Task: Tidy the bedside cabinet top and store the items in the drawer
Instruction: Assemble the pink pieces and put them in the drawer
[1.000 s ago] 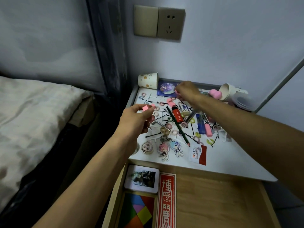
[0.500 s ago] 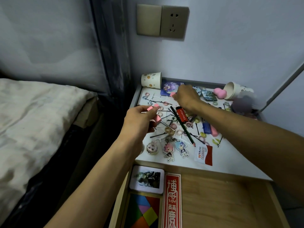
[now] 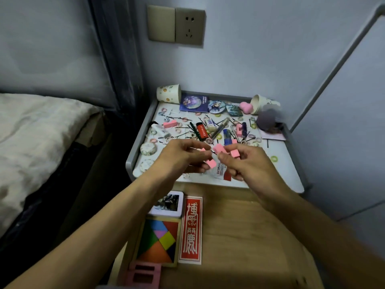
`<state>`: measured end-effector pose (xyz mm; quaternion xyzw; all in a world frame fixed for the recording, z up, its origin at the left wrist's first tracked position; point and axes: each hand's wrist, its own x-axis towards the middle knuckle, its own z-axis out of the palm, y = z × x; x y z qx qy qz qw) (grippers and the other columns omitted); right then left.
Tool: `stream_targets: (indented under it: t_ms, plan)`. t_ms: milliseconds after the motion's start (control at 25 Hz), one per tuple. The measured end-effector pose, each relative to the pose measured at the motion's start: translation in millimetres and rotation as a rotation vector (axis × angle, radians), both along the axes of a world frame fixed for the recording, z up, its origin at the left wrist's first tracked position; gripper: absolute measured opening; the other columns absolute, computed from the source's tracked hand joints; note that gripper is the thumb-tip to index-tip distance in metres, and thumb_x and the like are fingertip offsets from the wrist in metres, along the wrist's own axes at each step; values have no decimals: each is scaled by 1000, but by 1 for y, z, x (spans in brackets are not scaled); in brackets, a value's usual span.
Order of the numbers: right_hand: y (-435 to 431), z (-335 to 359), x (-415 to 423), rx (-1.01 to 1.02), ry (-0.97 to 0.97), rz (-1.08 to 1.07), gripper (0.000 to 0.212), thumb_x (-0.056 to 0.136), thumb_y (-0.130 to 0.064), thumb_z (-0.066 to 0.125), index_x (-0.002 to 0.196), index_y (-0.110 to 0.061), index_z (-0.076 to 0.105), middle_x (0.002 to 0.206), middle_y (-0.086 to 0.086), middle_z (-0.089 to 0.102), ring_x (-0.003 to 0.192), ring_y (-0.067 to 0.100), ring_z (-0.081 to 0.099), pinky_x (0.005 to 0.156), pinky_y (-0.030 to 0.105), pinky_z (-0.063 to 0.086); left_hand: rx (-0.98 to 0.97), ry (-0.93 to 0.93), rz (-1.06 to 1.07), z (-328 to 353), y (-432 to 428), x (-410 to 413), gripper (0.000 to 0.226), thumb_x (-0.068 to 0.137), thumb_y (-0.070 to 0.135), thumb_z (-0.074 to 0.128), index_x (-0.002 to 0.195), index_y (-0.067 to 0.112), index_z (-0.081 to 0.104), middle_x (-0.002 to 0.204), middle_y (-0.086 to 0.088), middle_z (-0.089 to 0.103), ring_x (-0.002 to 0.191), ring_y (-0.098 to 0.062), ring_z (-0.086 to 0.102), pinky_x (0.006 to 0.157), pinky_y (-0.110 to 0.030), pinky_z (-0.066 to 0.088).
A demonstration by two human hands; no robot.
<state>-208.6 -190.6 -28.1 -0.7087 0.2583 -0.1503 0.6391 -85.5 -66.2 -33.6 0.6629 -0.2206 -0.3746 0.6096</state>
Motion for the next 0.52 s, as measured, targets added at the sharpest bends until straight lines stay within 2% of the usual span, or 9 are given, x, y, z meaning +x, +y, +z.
stream_targets:
  t_ms: [160, 240, 320, 400, 520]
  plan:
    - [15, -12, -24, -44, 25, -27, 22, 81, -28, 75, 99, -17, 70, 56, -11, 59, 50, 3, 48, 46, 14, 37, 32, -7, -75, 1, 8, -24, 15, 90, 4, 63, 101, 0, 72, 85, -17, 73, 67, -16, 68, 68, -23, 59]
    - [16, -15, -25, -137, 56, -21, 26, 77, -32, 78, 97, -19, 69, 65, -12, 64, 51, -1, 53, 49, 14, 39, 31, 17, -71, -5, 14, -29, 18, 90, 6, 62, 104, -1, 72, 84, -17, 73, 66, -15, 67, 67, -22, 58]
    - [17, -19, -25, -259, 109, -17, 29, 74, -33, 80, 98, -23, 67, 79, -10, 67, 63, 0, 60, 54, 15, 43, 9, 63, -44, -13, 18, -33, 19, 89, 9, 63, 103, 1, 73, 80, -15, 73, 65, -15, 67, 66, -21, 57]
    - [17, -25, -25, -369, 148, -21, 29, 74, -32, 81, 97, -24, 66, 83, -10, 65, 73, -1, 61, 55, 8, 43, 11, 51, -29, -23, 16, -34, 16, 89, 13, 64, 98, 4, 74, 79, -15, 73, 66, -18, 67, 66, -23, 58]
    - [18, -33, -26, -421, 130, -16, 22, 77, -32, 78, 93, -23, 67, 81, -11, 66, 74, -6, 59, 55, 6, 42, 27, -16, -1, -30, 11, -36, 13, 91, 14, 63, 94, 7, 74, 76, -14, 73, 65, -20, 67, 66, -26, 58]
